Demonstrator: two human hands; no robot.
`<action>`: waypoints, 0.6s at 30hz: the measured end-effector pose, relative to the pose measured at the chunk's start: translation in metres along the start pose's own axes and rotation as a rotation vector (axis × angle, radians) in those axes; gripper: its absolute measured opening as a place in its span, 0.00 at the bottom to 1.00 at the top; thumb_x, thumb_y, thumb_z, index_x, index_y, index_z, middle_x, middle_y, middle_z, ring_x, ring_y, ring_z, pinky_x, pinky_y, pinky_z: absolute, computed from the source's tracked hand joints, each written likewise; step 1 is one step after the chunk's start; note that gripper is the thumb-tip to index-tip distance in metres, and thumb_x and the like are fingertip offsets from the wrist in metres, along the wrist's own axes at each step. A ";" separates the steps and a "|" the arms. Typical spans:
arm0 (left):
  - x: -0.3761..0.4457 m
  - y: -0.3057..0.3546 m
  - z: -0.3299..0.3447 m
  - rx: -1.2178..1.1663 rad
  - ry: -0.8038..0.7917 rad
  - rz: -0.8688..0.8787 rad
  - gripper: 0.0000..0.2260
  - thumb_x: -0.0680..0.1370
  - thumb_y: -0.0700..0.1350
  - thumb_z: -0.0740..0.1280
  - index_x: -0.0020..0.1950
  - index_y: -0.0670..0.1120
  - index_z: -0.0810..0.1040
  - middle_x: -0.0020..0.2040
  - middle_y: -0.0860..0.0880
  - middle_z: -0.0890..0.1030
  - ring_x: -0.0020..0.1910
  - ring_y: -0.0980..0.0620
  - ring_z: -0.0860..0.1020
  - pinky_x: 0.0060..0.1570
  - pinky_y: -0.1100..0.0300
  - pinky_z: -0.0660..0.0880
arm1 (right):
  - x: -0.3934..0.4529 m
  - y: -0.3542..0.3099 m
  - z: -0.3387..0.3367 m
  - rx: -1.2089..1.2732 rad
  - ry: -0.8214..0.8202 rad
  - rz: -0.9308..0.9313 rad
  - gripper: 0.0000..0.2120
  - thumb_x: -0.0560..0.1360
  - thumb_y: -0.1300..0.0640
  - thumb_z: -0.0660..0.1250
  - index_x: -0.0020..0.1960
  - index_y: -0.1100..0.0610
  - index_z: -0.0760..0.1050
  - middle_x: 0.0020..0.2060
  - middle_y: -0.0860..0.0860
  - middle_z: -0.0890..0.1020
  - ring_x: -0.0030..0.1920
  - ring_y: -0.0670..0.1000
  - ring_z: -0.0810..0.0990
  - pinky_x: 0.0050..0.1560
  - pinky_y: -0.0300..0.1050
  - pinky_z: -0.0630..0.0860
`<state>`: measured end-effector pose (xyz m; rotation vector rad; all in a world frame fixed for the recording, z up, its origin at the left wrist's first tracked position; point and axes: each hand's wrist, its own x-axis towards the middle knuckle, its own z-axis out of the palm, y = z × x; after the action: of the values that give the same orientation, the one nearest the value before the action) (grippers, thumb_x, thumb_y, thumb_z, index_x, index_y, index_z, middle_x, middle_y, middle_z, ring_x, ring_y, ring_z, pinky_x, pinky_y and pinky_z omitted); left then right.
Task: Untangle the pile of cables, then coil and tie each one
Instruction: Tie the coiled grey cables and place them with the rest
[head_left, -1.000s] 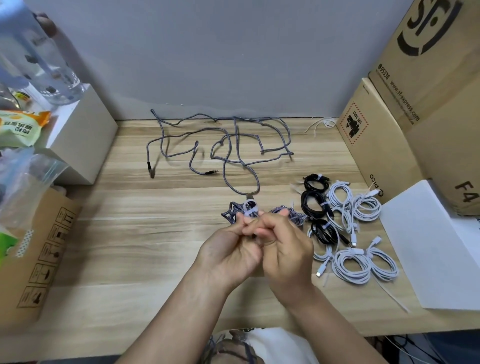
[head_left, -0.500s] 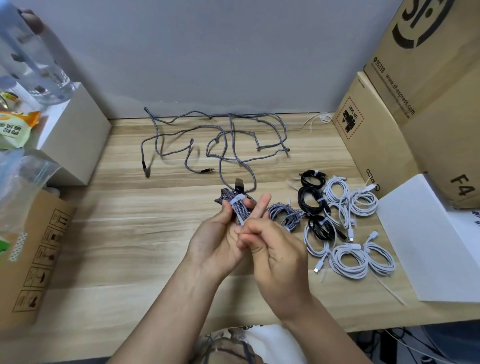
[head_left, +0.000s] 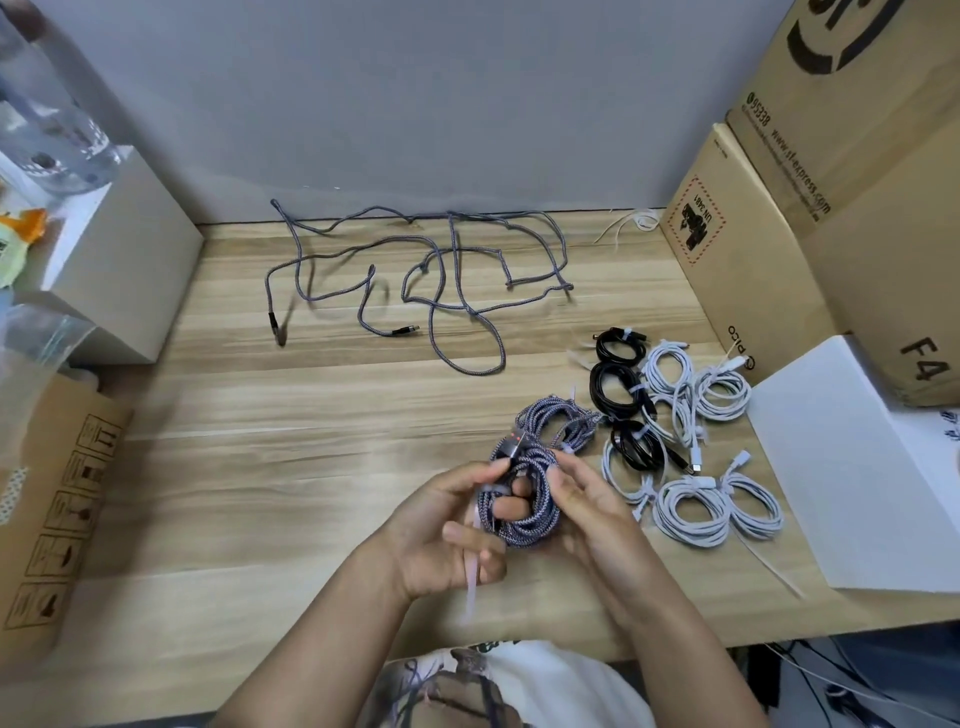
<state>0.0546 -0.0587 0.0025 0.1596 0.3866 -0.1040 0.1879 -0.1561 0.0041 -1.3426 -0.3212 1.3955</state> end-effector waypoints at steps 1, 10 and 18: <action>0.006 -0.002 0.000 0.087 0.134 -0.004 0.11 0.69 0.48 0.75 0.43 0.45 0.77 0.32 0.53 0.76 0.17 0.60 0.67 0.26 0.65 0.73 | 0.003 0.005 -0.005 -0.037 0.066 -0.004 0.29 0.64 0.45 0.70 0.62 0.54 0.71 0.49 0.52 0.82 0.51 0.54 0.81 0.48 0.50 0.77; 0.061 -0.018 -0.001 0.872 0.729 0.096 0.05 0.77 0.47 0.65 0.51 0.47 0.76 0.40 0.50 0.77 0.36 0.56 0.70 0.31 0.64 0.64 | 0.023 0.035 -0.042 -0.502 0.402 0.045 0.23 0.71 0.46 0.70 0.62 0.52 0.71 0.57 0.52 0.79 0.59 0.54 0.77 0.64 0.55 0.71; 0.070 -0.019 -0.006 0.808 0.751 0.061 0.09 0.79 0.41 0.63 0.39 0.50 0.69 0.35 0.52 0.71 0.34 0.58 0.68 0.35 0.63 0.63 | 0.012 0.013 -0.037 -1.424 0.455 0.062 0.23 0.80 0.44 0.52 0.71 0.53 0.64 0.64 0.54 0.73 0.63 0.55 0.71 0.55 0.47 0.70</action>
<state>0.1141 -0.0808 -0.0322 1.0250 1.0767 -0.1340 0.2150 -0.1681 -0.0237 -2.7478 -1.0697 0.7396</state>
